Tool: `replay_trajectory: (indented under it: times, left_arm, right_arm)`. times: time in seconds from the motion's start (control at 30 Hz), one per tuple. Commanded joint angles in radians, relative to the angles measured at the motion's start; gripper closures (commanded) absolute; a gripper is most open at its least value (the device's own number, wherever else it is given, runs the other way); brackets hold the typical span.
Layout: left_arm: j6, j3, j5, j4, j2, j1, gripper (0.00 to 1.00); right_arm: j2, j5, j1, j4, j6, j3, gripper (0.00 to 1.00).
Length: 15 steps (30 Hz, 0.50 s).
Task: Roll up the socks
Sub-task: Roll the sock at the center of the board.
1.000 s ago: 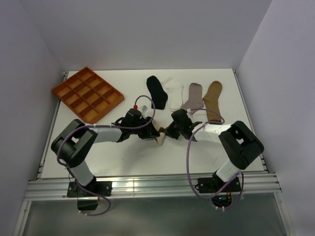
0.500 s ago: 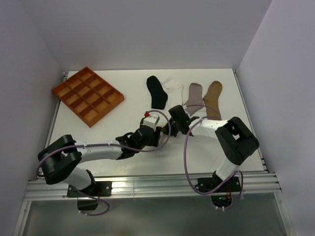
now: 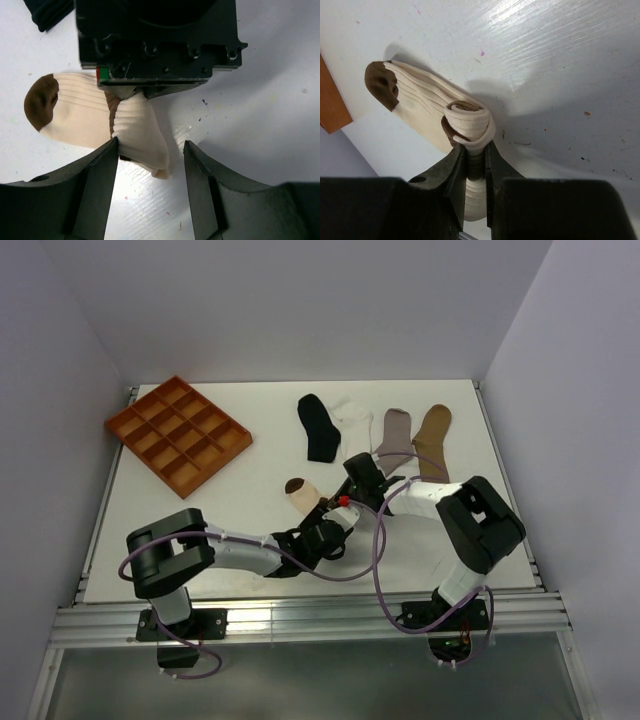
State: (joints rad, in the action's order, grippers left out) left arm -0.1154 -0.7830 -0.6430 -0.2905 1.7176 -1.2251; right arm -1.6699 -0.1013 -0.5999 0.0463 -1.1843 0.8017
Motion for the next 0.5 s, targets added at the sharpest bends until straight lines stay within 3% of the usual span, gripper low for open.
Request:
replay_trajectory:
  times: [0.0,0.2,0.47]
  left_arm:
    - [0.045,-0.079,-0.059,0.008,0.042,-0.010,0.41]
    - [0.020,-0.130,-0.116,0.120,0.079,-0.013,0.41]
    - [0.063,-0.177,-0.121,0.140,-0.007,-0.070,0.41]
  right_arm:
    - [-0.053,-0.006,0.000,0.109,0.032,-0.018,1.00]
    - [-0.073,-0.047,0.005,0.087,0.032,-0.021,1.00]
    - [-0.088,-0.057,0.005,0.087,0.037,-0.013,1.00]
